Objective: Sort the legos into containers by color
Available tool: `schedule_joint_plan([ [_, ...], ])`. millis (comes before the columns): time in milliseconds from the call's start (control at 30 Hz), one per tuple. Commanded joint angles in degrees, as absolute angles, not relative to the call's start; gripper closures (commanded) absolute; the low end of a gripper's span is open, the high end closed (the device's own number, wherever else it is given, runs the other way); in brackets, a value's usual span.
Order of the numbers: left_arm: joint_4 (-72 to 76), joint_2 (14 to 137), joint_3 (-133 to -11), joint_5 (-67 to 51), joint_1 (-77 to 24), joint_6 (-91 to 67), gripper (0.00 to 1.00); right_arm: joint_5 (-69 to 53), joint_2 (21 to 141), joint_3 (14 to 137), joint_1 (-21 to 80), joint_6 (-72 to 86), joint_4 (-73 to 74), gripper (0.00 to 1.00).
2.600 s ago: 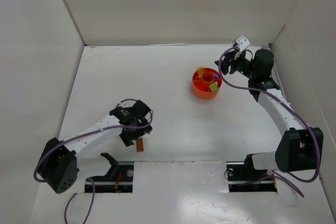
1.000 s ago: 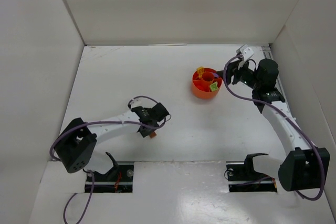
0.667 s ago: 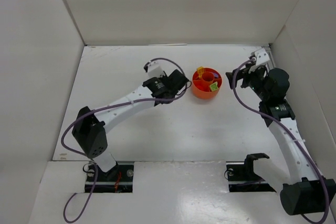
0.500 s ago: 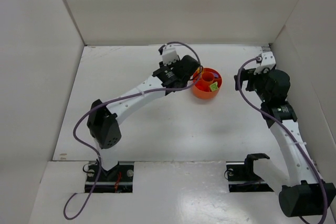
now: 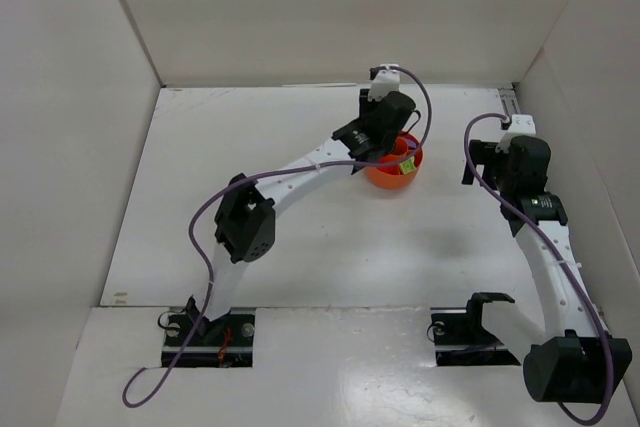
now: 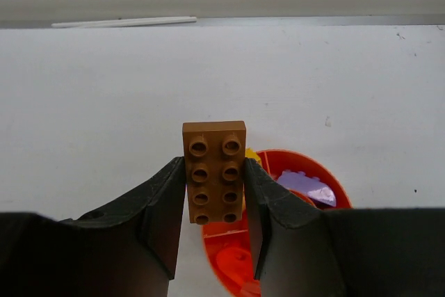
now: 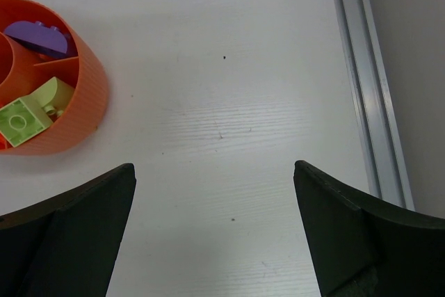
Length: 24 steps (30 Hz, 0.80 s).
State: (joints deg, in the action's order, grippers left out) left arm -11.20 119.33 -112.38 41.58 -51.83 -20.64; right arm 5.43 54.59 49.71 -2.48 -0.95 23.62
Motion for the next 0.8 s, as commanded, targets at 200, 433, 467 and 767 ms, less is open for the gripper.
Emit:
schedule_joint_plan([
  [200,-3.1,127.2,-123.0,39.2,-53.5,-12.6,0.74,7.7,54.6,49.4,-2.5,0.6,24.0,0.00],
  [433,0.1,127.2,-117.8,34.9,-54.1,-15.6,0.72,8.4,55.6,49.9,-2.5,0.6,23.5,0.00],
  [467,0.1,127.8,-117.8,34.9,-54.1,-15.6,0.72,8.3,55.6,49.9,-2.5,0.6,23.5,0.00],
  [767,4.8,127.3,-111.4,33.6,-54.1,-16.9,0.72,8.3,55.6,49.9,-2.5,0.1,23.5,0.00],
])
